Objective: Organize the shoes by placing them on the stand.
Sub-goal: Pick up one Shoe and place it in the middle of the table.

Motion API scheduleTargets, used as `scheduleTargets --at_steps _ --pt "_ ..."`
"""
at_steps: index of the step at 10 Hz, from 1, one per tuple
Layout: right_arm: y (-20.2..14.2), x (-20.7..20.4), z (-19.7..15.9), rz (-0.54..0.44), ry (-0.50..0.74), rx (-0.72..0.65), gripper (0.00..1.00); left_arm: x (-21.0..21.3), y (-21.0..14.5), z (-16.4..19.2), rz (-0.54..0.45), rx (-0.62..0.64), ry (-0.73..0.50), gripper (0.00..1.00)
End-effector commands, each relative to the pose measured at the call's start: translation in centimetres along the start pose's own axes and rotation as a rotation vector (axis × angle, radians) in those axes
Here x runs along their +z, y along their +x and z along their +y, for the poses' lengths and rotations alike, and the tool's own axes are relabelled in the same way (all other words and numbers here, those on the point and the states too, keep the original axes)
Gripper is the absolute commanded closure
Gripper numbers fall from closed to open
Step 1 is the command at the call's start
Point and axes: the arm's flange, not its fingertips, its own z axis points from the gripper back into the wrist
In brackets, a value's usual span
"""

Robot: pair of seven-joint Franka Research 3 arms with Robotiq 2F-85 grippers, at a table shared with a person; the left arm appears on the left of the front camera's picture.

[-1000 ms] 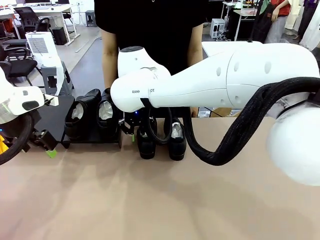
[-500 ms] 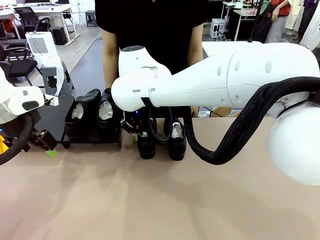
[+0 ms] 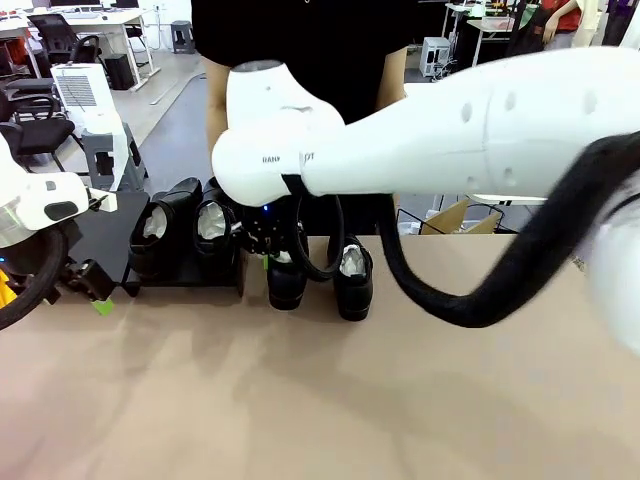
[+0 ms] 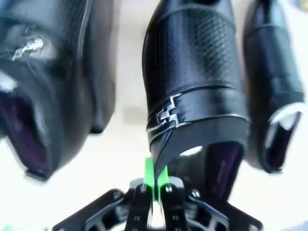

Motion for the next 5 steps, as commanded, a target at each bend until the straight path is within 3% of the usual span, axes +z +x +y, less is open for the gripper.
scheduleTargets --at_steps 1,3,5 --pt "-6.0 2.6 -1.9 -0.013 -0.027 -0.045 1.00 0.0 0.0 0.2 -0.007 0.000 0.001 0.00" --pt "-9.9 2.1 -2.1 0.082 -0.067 -0.007 1.00 0.0 0.0 0.2 -0.007 0.000 0.001 0.00" --pt "-12.9 0.7 -1.6 0.143 -0.012 0.026 1.00 0.0 0.0 0.2 -0.007 0.000 0.001 0.00"
